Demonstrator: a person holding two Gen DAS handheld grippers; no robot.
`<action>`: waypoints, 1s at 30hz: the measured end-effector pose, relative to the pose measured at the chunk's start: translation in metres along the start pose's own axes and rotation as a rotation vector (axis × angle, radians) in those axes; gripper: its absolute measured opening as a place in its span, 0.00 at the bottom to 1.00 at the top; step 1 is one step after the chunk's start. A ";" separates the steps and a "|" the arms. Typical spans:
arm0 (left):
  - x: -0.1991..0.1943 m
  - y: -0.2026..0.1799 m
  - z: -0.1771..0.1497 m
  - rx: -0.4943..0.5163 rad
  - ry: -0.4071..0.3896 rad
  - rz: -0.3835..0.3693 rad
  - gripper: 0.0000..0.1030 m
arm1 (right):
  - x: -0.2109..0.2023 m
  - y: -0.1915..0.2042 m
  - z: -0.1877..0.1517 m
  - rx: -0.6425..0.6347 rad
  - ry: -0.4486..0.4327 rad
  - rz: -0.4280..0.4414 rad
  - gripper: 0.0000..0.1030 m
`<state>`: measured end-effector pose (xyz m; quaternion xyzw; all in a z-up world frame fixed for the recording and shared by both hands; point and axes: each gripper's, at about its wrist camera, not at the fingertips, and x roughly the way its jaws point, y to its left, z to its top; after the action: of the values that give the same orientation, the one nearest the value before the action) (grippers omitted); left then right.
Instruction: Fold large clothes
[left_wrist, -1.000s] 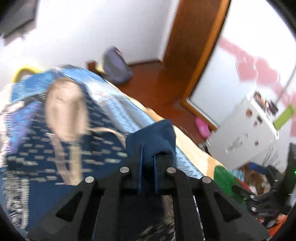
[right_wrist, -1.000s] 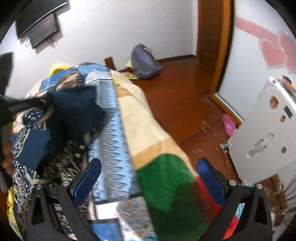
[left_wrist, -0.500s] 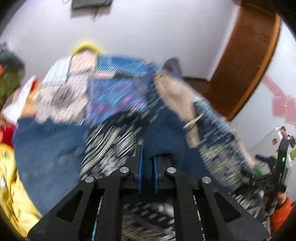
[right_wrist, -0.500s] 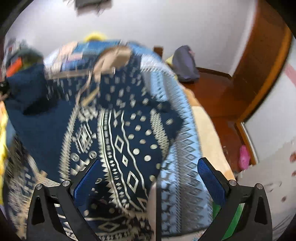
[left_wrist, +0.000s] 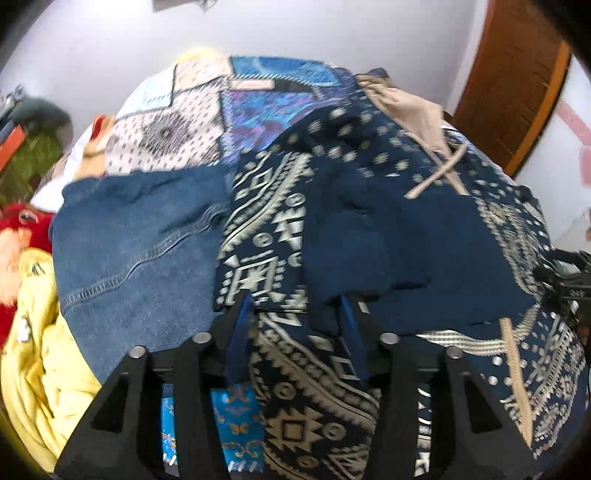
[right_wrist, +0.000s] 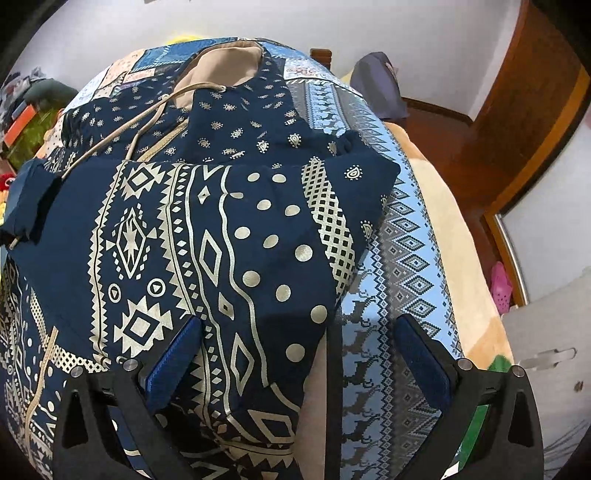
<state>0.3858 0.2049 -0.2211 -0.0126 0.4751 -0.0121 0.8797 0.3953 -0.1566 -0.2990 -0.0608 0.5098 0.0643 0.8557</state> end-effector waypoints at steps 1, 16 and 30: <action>-0.006 -0.006 0.002 0.011 -0.013 -0.005 0.59 | 0.000 0.000 -0.001 0.004 -0.002 0.003 1.00; 0.052 -0.081 0.027 0.121 -0.007 0.006 0.30 | -0.002 -0.004 -0.003 0.017 -0.010 0.020 1.00; -0.016 0.059 0.036 -0.200 -0.120 0.083 0.03 | -0.001 -0.004 -0.004 0.019 -0.013 0.025 1.00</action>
<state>0.4078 0.2650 -0.1897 -0.0813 0.4204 0.0727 0.9008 0.3924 -0.1611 -0.2997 -0.0456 0.5054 0.0706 0.8588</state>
